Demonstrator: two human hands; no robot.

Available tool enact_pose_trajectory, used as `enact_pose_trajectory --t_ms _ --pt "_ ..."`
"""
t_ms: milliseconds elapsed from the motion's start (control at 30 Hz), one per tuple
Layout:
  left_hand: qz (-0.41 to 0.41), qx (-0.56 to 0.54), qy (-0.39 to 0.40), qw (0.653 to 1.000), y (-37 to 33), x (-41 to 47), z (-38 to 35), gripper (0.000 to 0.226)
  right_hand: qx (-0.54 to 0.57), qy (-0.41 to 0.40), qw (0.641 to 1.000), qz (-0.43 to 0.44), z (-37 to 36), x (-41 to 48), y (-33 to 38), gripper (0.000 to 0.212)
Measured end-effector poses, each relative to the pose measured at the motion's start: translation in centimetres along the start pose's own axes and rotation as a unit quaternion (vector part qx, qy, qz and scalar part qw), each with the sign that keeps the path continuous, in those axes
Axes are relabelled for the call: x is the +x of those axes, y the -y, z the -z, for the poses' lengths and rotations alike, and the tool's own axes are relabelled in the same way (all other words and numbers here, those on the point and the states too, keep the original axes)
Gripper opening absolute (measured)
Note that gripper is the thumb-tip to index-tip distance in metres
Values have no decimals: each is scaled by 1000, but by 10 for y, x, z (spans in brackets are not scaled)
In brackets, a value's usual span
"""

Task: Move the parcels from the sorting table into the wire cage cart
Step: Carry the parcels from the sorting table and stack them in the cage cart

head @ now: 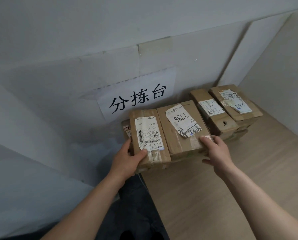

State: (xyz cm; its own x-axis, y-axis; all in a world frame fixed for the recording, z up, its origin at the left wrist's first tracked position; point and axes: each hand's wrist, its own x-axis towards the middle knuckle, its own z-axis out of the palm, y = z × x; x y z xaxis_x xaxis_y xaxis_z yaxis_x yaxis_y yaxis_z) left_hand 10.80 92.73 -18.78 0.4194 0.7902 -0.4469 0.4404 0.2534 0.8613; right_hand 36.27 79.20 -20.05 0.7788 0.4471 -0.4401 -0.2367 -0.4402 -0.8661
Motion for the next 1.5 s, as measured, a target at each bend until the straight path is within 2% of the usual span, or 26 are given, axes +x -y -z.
enact_pose_trajectory --t_ms 367,600,933,1033,1200,1300,1367,1500 --pt "12 -8 -1 1000 0 -11 3 63 11 34 999 -9 4 -10 -11 23" --pt "26 -16 -1 1000 -2 -16 1 43 53 35 998 -1 5 -12 -10 14" --pt "-7 -14 -1 1000 7 -24 1 50 64 35 997 -12 13 -20 -23 10" --pt "1 -21 -16 1000 11 -24 3 44 38 40 998 -17 13 -21 -29 13" --pt "20 -19 -18 999 11 -20 7 57 21 41 998 -36 14 -16 -25 17" --pt "45 -37 -13 998 7 -19 9 54 13 59 997 -44 17 -10 -21 17" --pt "64 -51 -1 997 6 -18 10 52 17 82 995 -45 19 -7 -21 23" --pt "73 -51 8 996 12 -17 15 60 5 150 987 -48 25 -7 -25 62"
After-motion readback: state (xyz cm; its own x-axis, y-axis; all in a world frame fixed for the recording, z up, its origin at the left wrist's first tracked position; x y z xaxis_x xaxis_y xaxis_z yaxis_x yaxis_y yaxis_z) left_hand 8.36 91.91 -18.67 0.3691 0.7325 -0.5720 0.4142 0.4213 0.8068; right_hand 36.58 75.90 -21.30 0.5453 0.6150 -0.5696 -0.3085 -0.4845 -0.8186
